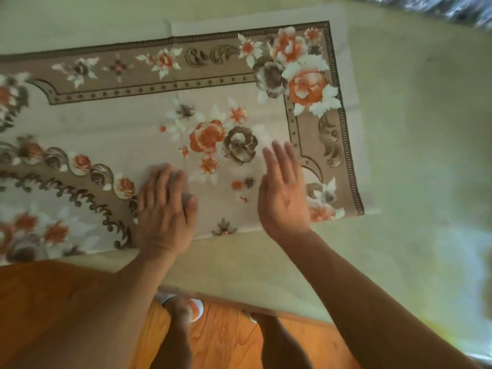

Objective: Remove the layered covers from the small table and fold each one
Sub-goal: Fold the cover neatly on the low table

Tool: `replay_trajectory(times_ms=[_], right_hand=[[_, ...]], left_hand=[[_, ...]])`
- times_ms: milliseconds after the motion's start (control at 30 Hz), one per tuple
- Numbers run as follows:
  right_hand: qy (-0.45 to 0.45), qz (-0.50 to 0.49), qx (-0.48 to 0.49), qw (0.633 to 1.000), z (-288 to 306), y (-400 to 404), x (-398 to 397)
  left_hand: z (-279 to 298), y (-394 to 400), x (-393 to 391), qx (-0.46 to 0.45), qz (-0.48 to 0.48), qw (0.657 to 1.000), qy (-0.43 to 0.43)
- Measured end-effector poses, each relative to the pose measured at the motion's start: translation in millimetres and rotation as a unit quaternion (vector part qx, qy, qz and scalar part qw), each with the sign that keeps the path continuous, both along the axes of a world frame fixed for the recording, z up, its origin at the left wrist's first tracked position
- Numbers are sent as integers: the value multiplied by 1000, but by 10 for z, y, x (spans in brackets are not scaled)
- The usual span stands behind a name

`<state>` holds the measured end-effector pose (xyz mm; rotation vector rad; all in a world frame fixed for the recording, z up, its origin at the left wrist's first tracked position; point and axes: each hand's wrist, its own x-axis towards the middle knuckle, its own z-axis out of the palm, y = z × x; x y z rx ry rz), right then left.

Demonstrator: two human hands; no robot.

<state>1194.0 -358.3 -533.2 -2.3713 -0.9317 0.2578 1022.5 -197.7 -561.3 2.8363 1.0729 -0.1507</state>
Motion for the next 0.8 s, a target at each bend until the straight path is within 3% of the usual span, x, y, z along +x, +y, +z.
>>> replay_trajectory(times_ms=[133,267,333,533,700,800], right_hand=[[107,68,40,991,-134,1018,-735],[1,63,-5,998,-375,1139,-888],[-56,69,-38,995,-428,1151,-915],[-87,41,-123,988,-385,1249,-1031],[-119,33,-111,986,-392,1299,-1075],[-128,33,-113,985,-395,1314,-1079]], left_hand=[[-37,62,-43,-4,-27,999,17],[-78,170,-214,-26,-94,993,-61],[-38,463,-629,-30,-108,993,-43],[-38,1796,-2334,9,22,1000,-8],[-135,2076,-2750,8,85,995,-44],[-53,1795,-2707,-30,289,954,-80]])
